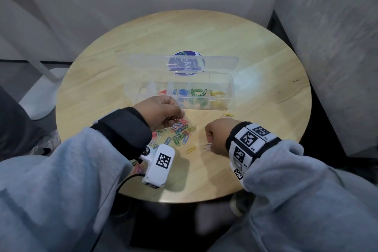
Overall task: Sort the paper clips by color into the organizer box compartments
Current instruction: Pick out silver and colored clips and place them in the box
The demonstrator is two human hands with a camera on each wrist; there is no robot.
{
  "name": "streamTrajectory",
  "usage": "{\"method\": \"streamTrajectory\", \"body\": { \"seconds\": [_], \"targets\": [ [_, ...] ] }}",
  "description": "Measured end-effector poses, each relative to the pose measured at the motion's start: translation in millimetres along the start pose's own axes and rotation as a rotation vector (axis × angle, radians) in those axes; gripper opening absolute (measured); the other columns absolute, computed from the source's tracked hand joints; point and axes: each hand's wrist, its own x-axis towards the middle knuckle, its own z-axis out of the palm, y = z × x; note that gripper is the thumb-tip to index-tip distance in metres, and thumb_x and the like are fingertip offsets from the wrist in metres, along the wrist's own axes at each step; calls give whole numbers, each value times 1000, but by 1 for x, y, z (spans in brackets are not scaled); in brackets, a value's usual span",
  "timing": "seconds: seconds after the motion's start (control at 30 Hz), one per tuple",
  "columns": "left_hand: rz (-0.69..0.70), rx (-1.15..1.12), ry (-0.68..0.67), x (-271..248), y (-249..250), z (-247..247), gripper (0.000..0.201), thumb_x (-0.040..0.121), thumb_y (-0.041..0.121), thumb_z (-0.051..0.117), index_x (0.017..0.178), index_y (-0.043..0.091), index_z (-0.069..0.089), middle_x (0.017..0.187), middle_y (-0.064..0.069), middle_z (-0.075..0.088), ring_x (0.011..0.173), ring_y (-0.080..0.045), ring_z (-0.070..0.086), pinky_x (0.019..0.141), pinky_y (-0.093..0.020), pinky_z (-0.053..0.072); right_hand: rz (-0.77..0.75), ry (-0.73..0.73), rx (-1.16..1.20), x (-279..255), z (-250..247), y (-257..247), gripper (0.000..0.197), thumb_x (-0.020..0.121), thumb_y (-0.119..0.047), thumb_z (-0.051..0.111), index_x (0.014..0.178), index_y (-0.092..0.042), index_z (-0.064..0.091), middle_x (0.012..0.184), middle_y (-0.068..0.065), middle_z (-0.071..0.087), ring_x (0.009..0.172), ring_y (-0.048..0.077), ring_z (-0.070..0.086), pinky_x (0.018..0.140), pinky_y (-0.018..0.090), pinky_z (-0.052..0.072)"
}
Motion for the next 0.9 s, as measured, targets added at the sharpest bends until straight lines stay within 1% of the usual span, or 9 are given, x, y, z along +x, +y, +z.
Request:
{"method": "streamTrajectory", "body": {
  "seconds": [0.2,0.3,0.37,0.4,0.5,0.57,0.63,0.73,0.9],
  "targets": [
    [-45,-149,12,-4,4,1,23,89,-6,47,83,13,58,62,-4,53,40,-7,53,39,-11,44,24,-23,-4,3,3,-1,23,85,-20,53,102,-11,66,103,7,68,95,23,64,82,32,55],
    [-83,-164,20,-4,5,1,24,89,-5,42,80,10,59,66,-5,47,38,-6,51,39,-11,42,56,8,126,1,-1,8,18,83,-24,56,92,-12,67,91,3,68,84,20,64,77,32,55],
    [-104,-153,31,-4,4,2,24,88,-4,40,76,9,56,67,-6,46,37,-7,49,37,-11,40,49,51,314,-4,-12,19,9,81,-23,61,77,-16,62,76,-1,63,69,17,58,67,28,51],
    [-114,-127,38,-4,4,4,24,89,-3,40,74,9,54,67,-6,46,37,-7,49,36,-11,39,42,79,430,-8,-18,27,11,81,-21,64,71,-18,59,70,-3,60,63,14,55,62,25,48],
    [-120,102,20,-2,6,15,20,91,5,46,73,11,51,69,-5,49,47,-11,48,41,-14,39,7,176,839,-22,-35,52,18,81,-9,66,68,-17,57,60,-3,59,54,11,53,58,22,46],
    [-45,407,-47,-1,8,27,14,91,12,52,77,12,52,72,-5,49,58,-16,44,51,-19,38,-44,247,1191,-31,-41,65,22,82,5,59,68,-11,56,55,-1,60,51,12,52,51,19,47],
    [67,675,-76,-1,12,40,3,89,19,56,87,16,57,74,-1,53,63,-15,47,56,-21,38,-84,315,1449,-37,-43,76,24,83,13,52,71,-8,55,49,-2,59,45,10,51,44,16,45],
    [151,944,-43,4,18,59,18,86,25,56,104,28,59,78,7,52,72,-13,53,61,-24,41,-99,358,1687,-40,-44,87,23,87,11,47,83,-7,60,50,0,55,41,7,49,41,14,43],
    [211,1155,-8,21,21,92,38,87,23,51,124,31,55,121,0,59,107,-19,55,78,-25,38,-24,390,2021,-34,-37,88,26,89,6,35,80,-4,56,64,7,44,45,10,46,39,13,40]
  ]
}}
